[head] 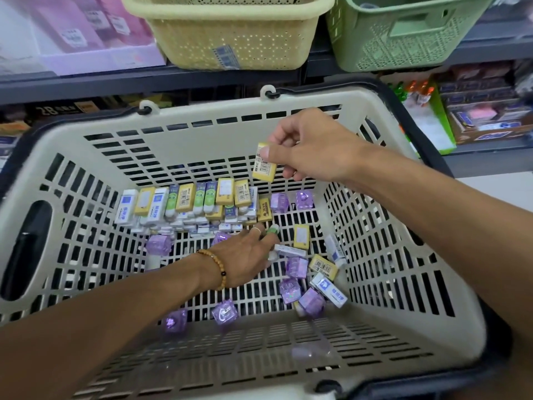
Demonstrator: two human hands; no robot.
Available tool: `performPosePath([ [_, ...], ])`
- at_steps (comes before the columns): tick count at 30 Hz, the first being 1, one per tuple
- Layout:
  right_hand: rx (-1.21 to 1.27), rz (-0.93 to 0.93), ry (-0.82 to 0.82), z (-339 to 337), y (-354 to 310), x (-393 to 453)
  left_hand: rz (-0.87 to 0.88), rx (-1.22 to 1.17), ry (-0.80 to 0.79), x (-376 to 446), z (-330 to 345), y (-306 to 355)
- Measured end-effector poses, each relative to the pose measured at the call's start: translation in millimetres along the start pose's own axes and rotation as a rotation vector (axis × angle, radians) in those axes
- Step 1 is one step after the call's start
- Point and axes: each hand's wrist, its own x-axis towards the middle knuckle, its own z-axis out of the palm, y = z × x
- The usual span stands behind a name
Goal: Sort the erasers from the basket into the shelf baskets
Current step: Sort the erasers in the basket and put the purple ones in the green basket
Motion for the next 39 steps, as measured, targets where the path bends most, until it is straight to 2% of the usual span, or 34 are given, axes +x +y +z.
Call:
performPosePath([
  [5,0.031,0.017,-0.02,4.4,1.0,6.9,-0.12,-0.371,-0.062,-31.4,-26.3,-1.0],
  [10,0.166,0.064,-0.026,26.2,4.0,22.0,-0.266,-0.759,0.015,-82.0,-51.6,-7.4],
  [15,0.169,0.129,-0.118,73.0,0.8,43.7,-0.438,-0.952,0.138,-134.0,-61.7,-21.8],
  [20,0.14,0.158,-0.19,122.3,-19.1,64.2,-0.498,-1.015,0.227,-155.6,-66.3,-32.4],
  [27,0.233,0.147,-0.069,122.6,-24.0,55.6,-0.569,-1.162,0.261,-155.2,-71.3,-40.2],
  [31,0.242,0.146,-0.436,110.9,-24.4,39.8,-0.561,-1.179,0.307,-148.1,-79.2,-38.4],
  [32,0.243,0.139,-0.484,111.2,-23.3,37.8,-0.562,-1.162,0.326,-146.5,-80.4,-37.9],
  [34,0.282,0.142,-0.445,110.7,-22.1,39.6,-0.573,-1.145,0.345,-146.1,-81.6,-37.7],
  [36,0.315,0.183,-0.333,103.4,-18.9,45.6,-0.588,-1.152,0.367,-148.4,-82.0,-38.5],
  [39,0.13,0.247,-0.314,89.0,-15.2,56.0,-0.62,-1.158,0.455,-151.5,-84.1,-41.9],
])
